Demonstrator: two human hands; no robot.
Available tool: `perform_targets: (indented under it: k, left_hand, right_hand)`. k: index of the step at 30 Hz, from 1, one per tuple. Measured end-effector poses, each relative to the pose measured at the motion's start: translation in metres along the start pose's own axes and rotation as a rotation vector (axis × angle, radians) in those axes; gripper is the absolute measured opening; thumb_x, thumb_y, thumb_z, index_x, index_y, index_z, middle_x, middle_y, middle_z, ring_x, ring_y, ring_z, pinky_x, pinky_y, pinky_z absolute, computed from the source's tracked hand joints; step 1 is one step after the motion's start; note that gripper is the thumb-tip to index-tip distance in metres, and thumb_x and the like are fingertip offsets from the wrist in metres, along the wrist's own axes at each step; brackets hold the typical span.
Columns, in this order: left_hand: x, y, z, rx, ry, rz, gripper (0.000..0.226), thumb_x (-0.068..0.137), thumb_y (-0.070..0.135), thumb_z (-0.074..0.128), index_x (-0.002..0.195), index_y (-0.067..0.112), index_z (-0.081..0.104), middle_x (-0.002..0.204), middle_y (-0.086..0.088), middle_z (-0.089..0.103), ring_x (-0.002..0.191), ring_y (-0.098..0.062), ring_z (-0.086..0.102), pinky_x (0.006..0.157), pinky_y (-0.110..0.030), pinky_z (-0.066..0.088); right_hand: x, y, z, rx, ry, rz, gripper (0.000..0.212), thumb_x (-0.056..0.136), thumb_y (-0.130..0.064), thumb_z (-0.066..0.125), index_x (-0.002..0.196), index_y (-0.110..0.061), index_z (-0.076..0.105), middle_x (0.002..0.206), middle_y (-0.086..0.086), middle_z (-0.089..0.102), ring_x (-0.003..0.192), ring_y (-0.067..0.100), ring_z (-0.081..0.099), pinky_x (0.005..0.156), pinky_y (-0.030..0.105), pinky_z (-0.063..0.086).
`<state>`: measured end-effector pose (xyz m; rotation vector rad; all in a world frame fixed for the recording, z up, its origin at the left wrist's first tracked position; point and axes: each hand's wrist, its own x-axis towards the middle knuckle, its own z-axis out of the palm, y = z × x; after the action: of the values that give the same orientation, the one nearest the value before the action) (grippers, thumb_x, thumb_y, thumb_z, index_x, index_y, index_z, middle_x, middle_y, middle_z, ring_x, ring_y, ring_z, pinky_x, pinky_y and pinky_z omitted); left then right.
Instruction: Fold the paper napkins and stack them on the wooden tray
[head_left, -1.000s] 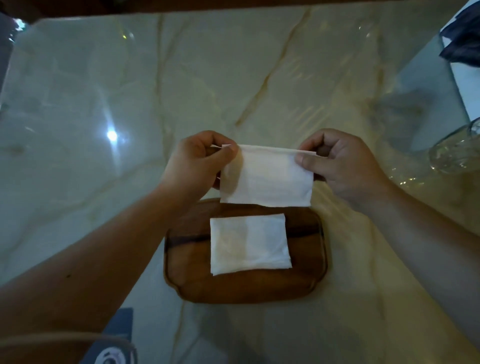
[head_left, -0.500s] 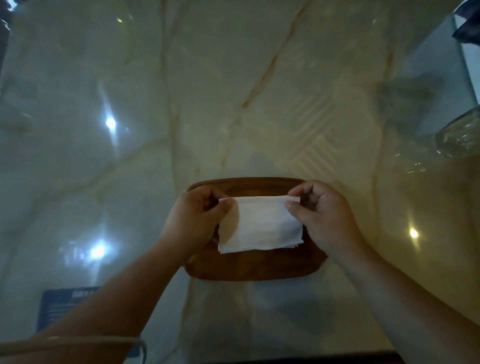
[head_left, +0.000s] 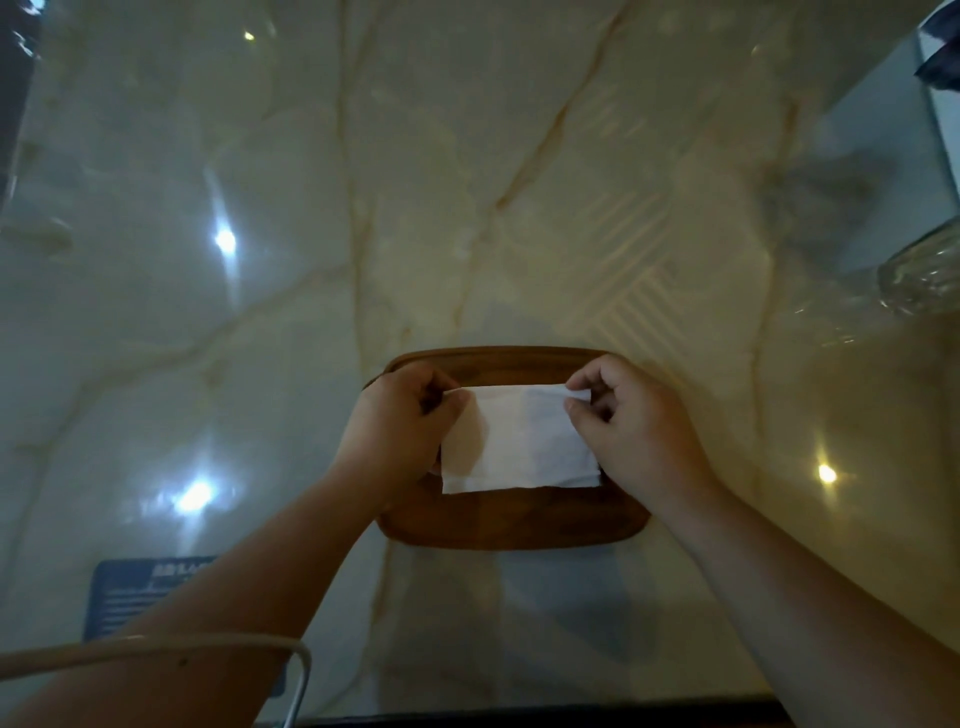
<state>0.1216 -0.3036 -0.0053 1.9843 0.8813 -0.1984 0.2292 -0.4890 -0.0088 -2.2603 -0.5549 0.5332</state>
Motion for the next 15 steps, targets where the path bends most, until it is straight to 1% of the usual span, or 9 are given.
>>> perform_targets:
  k: [3, 6, 8, 9, 11, 12, 13, 15]
  left_hand:
    - [0.003, -0.002, 0.004, 0.126, 0.056, 0.051, 0.005, 0.088, 0.032, 0.06, 0.087, 0.029, 0.062, 0.075, 0.012, 0.062, 0.063, -0.006, 0.062, 0.045, -0.022, 0.048]
    - [0.005, -0.003, 0.007, 0.144, 0.081, 0.065, 0.003, 0.088, 0.033, 0.06, 0.086, 0.031, 0.062, 0.074, 0.015, 0.059, 0.068, -0.004, 0.058, 0.054, -0.031, 0.054]
    - [0.005, 0.0, 0.007, 0.172, 0.083, 0.074, 0.004, 0.089, 0.032, 0.059, 0.085, 0.032, 0.06, 0.072, 0.014, 0.056, 0.065, -0.003, 0.056, 0.054, -0.029, 0.053]
    - [0.006, 0.001, 0.007, 0.207, 0.083, 0.091, 0.005, 0.089, 0.031, 0.059, 0.084, 0.032, 0.059, 0.07, 0.014, 0.055, 0.063, -0.003, 0.054, 0.053, -0.026, 0.05]
    - [0.004, 0.005, 0.006, 0.329, 0.092, 0.133, 0.004, 0.09, 0.034, 0.057, 0.087, 0.031, 0.058, 0.07, 0.015, 0.052, 0.062, -0.003, 0.051, 0.051, -0.024, 0.045]
    - [0.003, 0.006, 0.004, 0.402, 0.104, 0.156, 0.007, 0.09, 0.037, 0.055, 0.092, 0.03, 0.057, 0.074, 0.015, 0.052, 0.063, -0.005, 0.05, 0.051, -0.025, 0.043]
    - [0.002, 0.006, 0.002, 0.48, 0.115, 0.186, 0.012, 0.09, 0.039, 0.054, 0.097, 0.03, 0.055, 0.081, 0.014, 0.051, 0.067, -0.008, 0.05, 0.052, -0.026, 0.042]
    - [-0.001, 0.009, -0.004, 0.593, 0.151, 0.277, 0.024, 0.09, 0.041, 0.053, 0.109, 0.027, 0.053, 0.096, 0.007, 0.054, 0.08, -0.013, 0.052, 0.059, -0.028, 0.043]
  right_hand:
    - [0.0, 0.002, 0.002, -0.086, 0.005, -0.083, 0.011, 0.082, -0.011, 0.067, 0.085, -0.02, 0.061, 0.062, -0.017, 0.045, 0.059, 0.002, 0.049, 0.055, 0.009, 0.035]
    - [0.001, 0.006, 0.002, -0.102, 0.037, -0.125, 0.009, 0.081, -0.007, 0.067, 0.084, -0.015, 0.062, 0.065, -0.019, 0.042, 0.061, -0.002, 0.049, 0.058, 0.007, 0.034]
    - [0.001, 0.007, 0.002, -0.161, 0.03, -0.171, 0.008, 0.081, -0.009, 0.067, 0.084, -0.015, 0.062, 0.073, -0.015, 0.047, 0.062, -0.001, 0.047, 0.06, 0.009, 0.033]
    - [0.001, 0.008, 0.003, -0.22, 0.024, -0.193, 0.007, 0.081, -0.012, 0.067, 0.084, -0.016, 0.061, 0.08, -0.012, 0.051, 0.063, 0.001, 0.046, 0.06, 0.013, 0.034]
    - [-0.001, 0.008, 0.002, -0.341, 0.03, -0.223, 0.008, 0.081, -0.019, 0.068, 0.085, -0.018, 0.061, 0.092, -0.004, 0.054, 0.065, 0.004, 0.044, 0.055, 0.015, 0.033]
    - [-0.001, 0.007, -0.001, -0.388, 0.037, -0.227, 0.01, 0.08, -0.022, 0.068, 0.086, -0.018, 0.061, 0.094, -0.002, 0.053, 0.066, 0.006, 0.044, 0.054, 0.016, 0.033]
    - [-0.001, 0.007, -0.002, -0.433, 0.036, -0.245, 0.013, 0.08, -0.025, 0.068, 0.088, -0.018, 0.06, 0.096, 0.0, 0.051, 0.069, 0.008, 0.046, 0.055, 0.018, 0.036]
    - [0.001, 0.001, -0.006, -0.469, 0.036, -0.266, 0.021, 0.08, -0.034, 0.065, 0.093, -0.018, 0.06, 0.101, 0.002, 0.05, 0.081, 0.016, 0.053, 0.062, 0.029, 0.046]
